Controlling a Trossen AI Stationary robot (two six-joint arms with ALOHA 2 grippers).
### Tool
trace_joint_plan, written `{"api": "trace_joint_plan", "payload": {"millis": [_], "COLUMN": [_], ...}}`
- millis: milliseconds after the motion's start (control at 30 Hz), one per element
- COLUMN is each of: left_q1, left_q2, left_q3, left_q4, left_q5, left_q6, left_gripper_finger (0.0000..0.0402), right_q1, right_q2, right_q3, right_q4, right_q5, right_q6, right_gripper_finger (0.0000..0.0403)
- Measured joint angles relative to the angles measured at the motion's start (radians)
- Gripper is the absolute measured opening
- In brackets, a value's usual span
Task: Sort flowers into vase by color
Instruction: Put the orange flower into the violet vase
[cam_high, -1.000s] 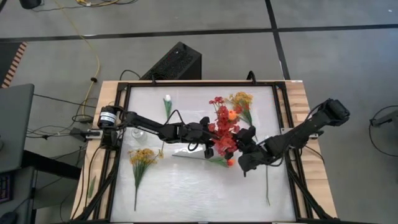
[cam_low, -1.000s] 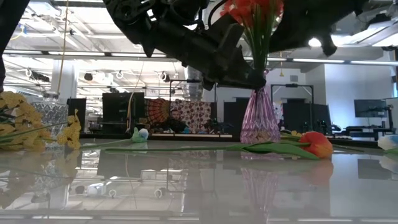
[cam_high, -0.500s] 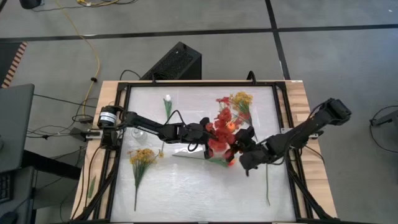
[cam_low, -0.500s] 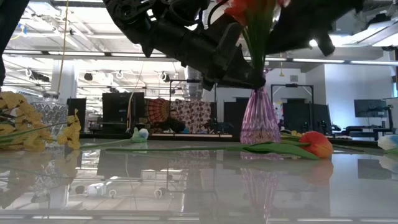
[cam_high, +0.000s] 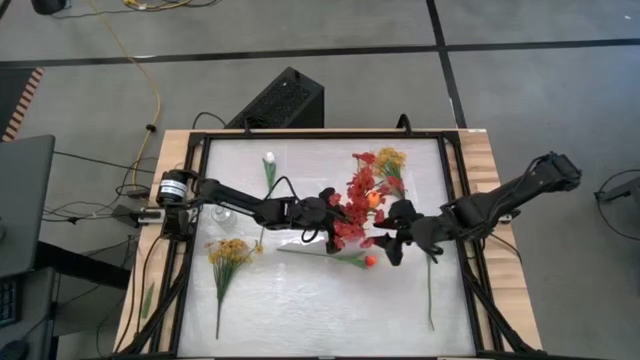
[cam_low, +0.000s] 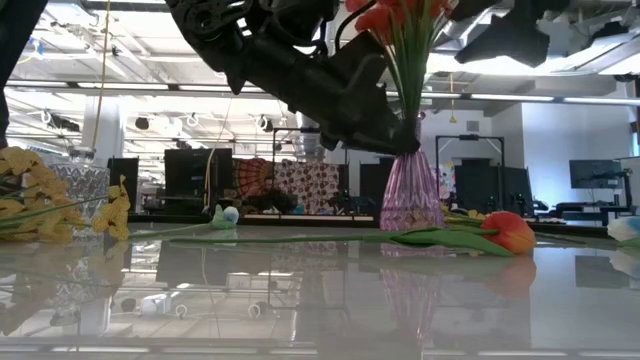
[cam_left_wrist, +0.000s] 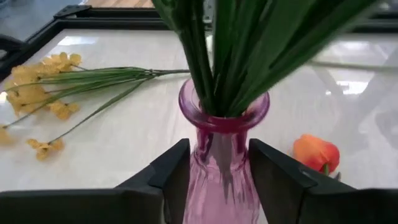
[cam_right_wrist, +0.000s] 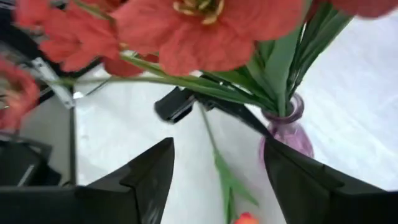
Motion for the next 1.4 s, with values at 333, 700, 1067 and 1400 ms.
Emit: {"api": "trace_joint_plan", "payload": {"millis": [333, 700, 1067, 1400], "left_q1": [-0.001, -0.032, -0.154, -0.13], "left_q2": [-0.165, -0.34, -0.186, 0.0], "left_q3": [0.0, 0.002, -0.072, -0.052], "left_q4": [-0.212, -0.733, -0.502, -0.389], "left_q5": [-0.024, 0.205, 0.116, 0.176], "left_q6": [0.109, 0.053, 0.077, 0.003], "left_gripper_finger": [0.0211, 0.0218, 0.0218, 0.0218], "right_q1": [0.053, 0.103, 0.187, 0.198], "right_q2": [-0.07, -0.081, -0.081, -0.081], "right_q3": [0.0, 0.0, 0.0, 0.0], "right_q4": [0.006, 0.004, -0.073, -0.126], "right_q5": [-0.031, -0.08, -0.082, -0.084], "right_q6": [0.0, 0.148, 0.243, 0.285], "right_gripper_finger": [0.0276, 0.0276, 0.0276, 0.0276]}}
